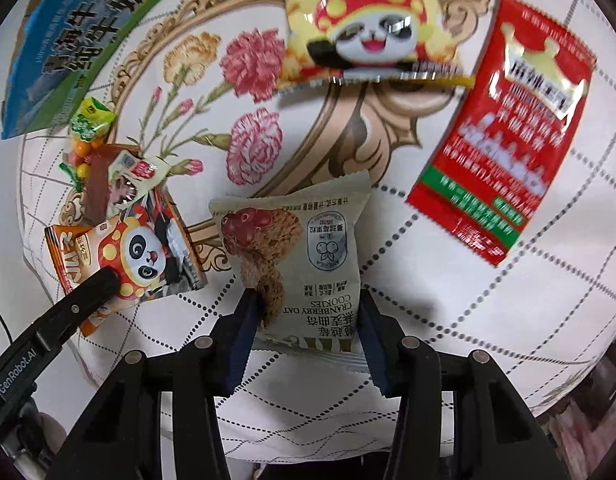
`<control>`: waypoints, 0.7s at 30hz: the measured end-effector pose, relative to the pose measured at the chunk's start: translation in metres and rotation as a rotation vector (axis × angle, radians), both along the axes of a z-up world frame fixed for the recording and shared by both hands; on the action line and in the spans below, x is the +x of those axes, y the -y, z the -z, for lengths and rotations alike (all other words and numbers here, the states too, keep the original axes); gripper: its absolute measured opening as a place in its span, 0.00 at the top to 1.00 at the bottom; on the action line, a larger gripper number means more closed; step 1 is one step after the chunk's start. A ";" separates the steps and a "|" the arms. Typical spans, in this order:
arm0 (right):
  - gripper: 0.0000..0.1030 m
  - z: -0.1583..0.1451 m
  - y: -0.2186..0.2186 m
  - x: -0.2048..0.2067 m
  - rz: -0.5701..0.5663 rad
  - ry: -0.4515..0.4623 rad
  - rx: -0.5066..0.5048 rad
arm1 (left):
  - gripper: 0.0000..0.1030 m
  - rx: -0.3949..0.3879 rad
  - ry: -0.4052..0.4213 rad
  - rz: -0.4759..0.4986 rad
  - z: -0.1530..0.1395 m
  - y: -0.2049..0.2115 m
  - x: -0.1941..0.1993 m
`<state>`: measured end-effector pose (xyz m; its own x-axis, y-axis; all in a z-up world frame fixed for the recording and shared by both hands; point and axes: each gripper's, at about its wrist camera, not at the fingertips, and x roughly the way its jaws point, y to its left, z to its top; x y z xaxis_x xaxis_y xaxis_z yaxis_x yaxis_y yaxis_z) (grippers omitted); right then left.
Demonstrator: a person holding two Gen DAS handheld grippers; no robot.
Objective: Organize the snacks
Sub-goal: 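Carry the orange bag and cranberry cookie pack into the box and open both grippers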
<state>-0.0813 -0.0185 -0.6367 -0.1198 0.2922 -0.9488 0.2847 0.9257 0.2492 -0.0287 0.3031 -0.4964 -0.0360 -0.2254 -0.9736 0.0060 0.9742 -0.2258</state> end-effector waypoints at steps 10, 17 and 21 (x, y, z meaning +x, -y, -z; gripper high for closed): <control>0.52 -0.059 0.016 0.026 -0.023 0.104 0.043 | 0.79 -0.037 0.115 -0.010 -0.068 -0.021 0.019; 0.53 -0.130 0.001 0.052 -0.033 0.220 0.090 | 0.79 -0.106 0.252 -0.046 -0.139 -0.030 0.059; 0.53 -0.169 -0.010 0.087 -0.052 0.302 0.097 | 0.79 -0.121 0.317 -0.059 -0.172 -0.034 0.093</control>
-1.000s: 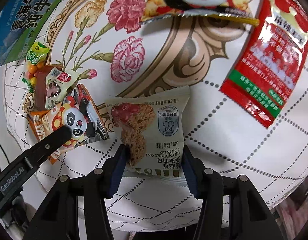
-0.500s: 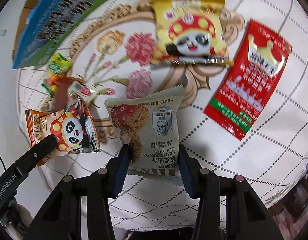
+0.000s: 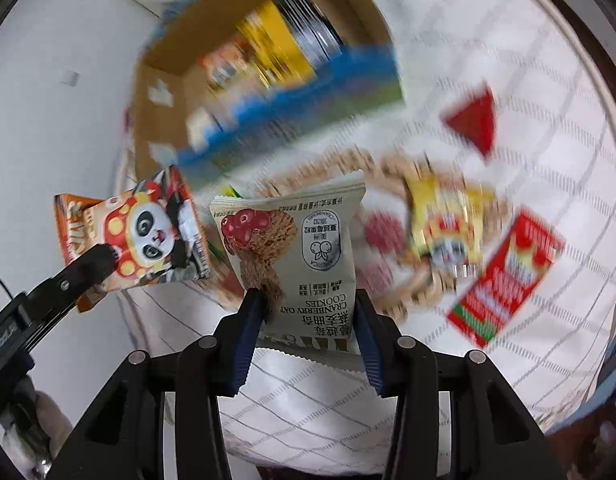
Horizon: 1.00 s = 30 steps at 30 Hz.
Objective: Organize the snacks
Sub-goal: 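Carry the orange bag and cranberry cookie pack into the box and open both grippers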
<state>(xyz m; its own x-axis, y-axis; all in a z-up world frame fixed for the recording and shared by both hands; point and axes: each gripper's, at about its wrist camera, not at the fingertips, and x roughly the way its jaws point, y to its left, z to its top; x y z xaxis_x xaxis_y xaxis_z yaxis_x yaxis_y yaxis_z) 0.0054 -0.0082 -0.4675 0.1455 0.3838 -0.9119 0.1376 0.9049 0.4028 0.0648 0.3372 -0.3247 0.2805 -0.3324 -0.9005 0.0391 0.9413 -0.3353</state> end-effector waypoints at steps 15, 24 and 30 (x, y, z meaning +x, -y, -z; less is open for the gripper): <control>0.54 0.002 -0.040 0.177 -0.018 0.061 -0.130 | 0.79 0.102 0.049 0.000 -0.012 -0.003 0.180; 0.54 0.066 -0.050 0.217 -0.066 -0.050 -0.198 | 0.77 0.170 -0.047 0.006 0.052 -0.017 0.231; 0.17 0.113 -0.058 0.222 -0.115 -0.166 -0.257 | 0.59 0.241 -0.143 0.025 0.094 -0.020 0.244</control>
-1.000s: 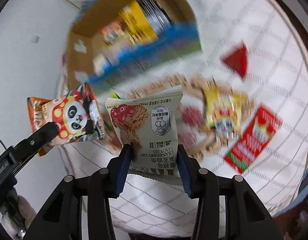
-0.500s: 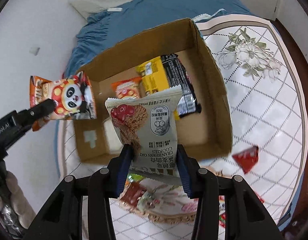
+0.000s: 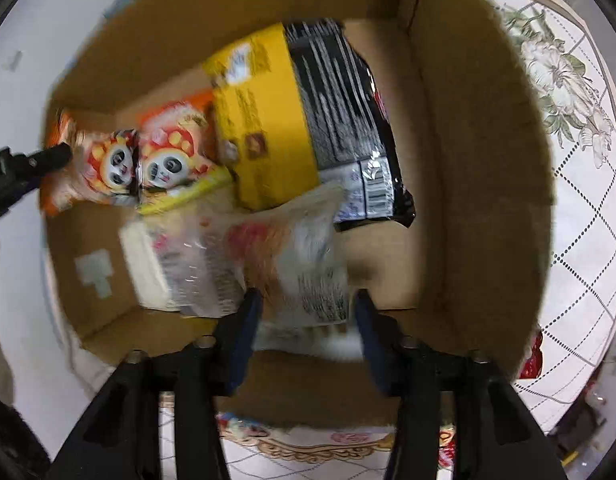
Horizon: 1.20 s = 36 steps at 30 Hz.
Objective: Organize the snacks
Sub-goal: 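Carry the orange bag and cranberry cookie pack into the box and open both grippers, then lift both open grippers out of the box toward the remaining snacks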
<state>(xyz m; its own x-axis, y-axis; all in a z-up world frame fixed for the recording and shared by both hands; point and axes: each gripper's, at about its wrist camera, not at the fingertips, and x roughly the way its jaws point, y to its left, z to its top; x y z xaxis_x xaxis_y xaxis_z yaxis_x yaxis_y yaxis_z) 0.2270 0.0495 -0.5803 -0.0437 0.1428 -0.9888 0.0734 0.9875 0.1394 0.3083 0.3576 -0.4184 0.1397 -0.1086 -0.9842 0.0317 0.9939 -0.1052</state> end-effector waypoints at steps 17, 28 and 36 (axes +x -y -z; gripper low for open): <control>0.05 -0.046 0.003 0.000 0.022 0.162 -0.045 | 0.08 -0.045 0.112 -0.025 -0.023 0.003 -0.044; 0.05 -0.106 -0.009 -0.037 -0.026 0.325 -0.096 | 0.08 -0.010 0.264 -0.005 -0.074 0.016 -0.116; 0.05 -0.143 -0.005 -0.074 -0.019 0.406 -0.105 | 0.08 -0.002 0.362 -0.011 -0.115 0.019 -0.158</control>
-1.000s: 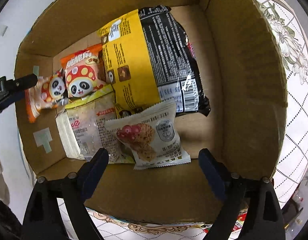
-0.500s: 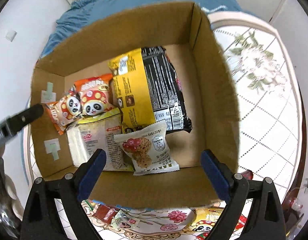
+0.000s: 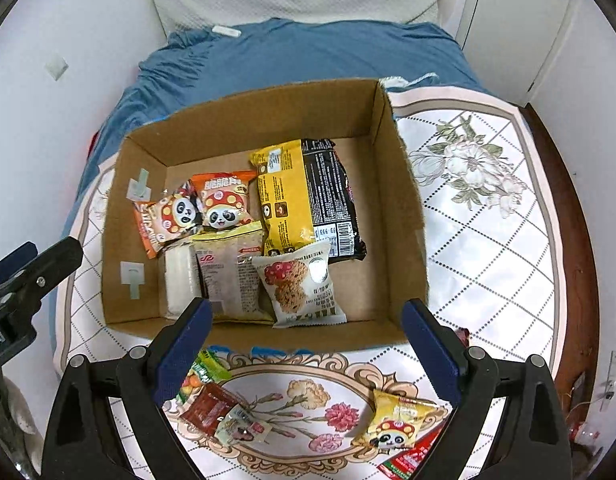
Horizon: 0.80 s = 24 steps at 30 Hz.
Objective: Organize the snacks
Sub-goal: 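Lift both open grippers out of the box toward the remaining snacks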
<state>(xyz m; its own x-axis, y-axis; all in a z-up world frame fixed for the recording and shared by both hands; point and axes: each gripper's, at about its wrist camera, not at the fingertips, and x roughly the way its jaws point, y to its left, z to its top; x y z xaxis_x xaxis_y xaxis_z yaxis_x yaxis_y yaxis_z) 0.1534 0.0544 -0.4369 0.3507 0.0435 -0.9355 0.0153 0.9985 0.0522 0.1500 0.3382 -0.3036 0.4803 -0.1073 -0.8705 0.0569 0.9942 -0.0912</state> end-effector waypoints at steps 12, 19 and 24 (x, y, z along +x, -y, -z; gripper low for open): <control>0.05 -0.052 0.001 -0.046 -0.001 0.108 -0.014 | 0.08 -0.007 0.075 -0.013 -0.037 0.010 -0.054; 0.05 -0.040 0.012 -0.075 0.023 0.070 0.023 | 0.08 0.000 0.053 -0.028 -0.030 0.013 -0.080; 0.05 0.005 0.041 -0.099 0.098 -0.052 0.073 | 0.08 0.016 -0.081 -0.044 0.020 0.016 -0.103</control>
<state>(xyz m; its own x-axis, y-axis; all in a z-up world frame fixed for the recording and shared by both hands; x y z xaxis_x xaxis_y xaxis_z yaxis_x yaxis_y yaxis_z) 0.0540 0.0139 -0.4424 0.3077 0.0797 -0.9481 0.1169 0.9858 0.1208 0.0468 0.3221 -0.3238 0.4120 -0.0734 -0.9082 0.0065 0.9970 -0.0776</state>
